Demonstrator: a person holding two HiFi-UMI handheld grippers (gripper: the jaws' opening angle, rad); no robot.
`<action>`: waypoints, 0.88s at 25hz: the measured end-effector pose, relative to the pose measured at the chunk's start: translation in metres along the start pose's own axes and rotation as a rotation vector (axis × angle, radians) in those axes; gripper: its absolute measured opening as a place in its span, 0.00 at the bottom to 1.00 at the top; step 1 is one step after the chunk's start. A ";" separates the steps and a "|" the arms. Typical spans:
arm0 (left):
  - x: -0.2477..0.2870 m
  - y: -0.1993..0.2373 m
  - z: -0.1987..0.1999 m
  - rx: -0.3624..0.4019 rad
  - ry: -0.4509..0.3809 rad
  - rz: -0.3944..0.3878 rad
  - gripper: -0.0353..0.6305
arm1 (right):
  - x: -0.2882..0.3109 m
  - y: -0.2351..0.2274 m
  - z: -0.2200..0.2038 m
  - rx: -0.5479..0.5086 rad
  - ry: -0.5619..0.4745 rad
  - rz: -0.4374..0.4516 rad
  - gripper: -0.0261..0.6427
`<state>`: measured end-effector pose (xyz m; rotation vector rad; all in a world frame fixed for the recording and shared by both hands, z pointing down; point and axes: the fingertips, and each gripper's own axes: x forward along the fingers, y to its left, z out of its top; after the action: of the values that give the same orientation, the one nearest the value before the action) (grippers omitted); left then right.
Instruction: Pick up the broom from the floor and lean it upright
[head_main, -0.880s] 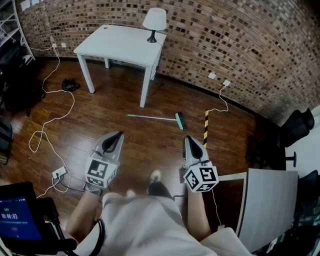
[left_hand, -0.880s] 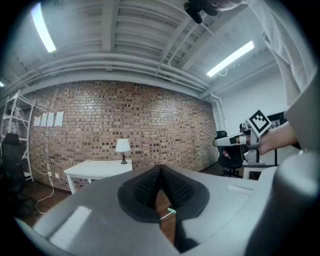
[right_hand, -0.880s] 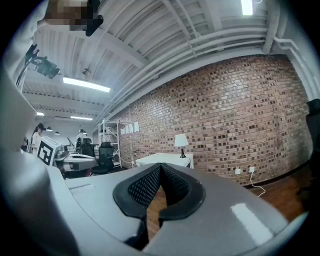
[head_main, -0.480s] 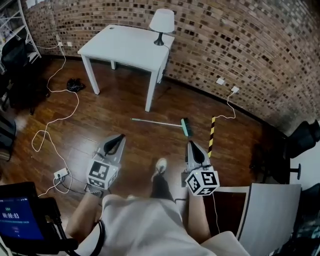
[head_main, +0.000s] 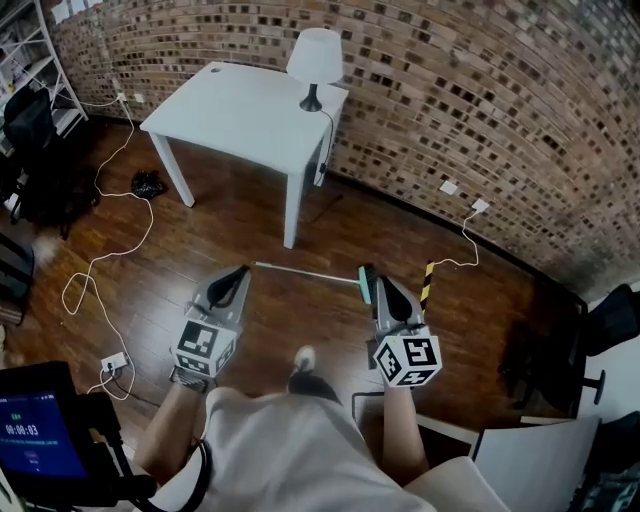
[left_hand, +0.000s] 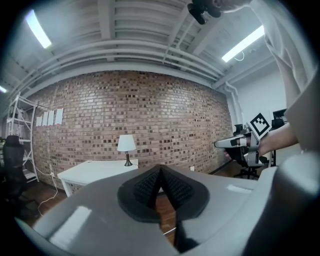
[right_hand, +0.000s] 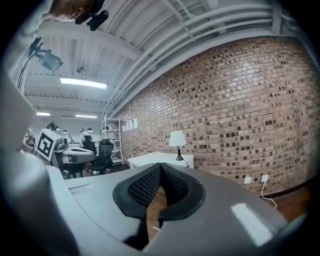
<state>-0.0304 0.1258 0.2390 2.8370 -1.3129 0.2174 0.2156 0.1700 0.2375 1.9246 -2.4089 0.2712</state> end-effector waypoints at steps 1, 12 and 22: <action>0.014 -0.002 0.003 0.012 0.007 0.002 0.05 | 0.009 -0.014 0.005 -0.010 -0.001 0.005 0.06; 0.098 0.007 0.012 0.024 0.046 0.003 0.05 | 0.073 -0.086 0.013 0.016 0.016 0.010 0.06; 0.132 0.052 0.014 0.018 0.035 -0.009 0.05 | 0.116 -0.072 0.014 -0.044 0.049 0.007 0.06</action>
<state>0.0167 -0.0089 0.2398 2.8394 -1.2984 0.2787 0.2608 0.0410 0.2480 1.8689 -2.3712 0.2600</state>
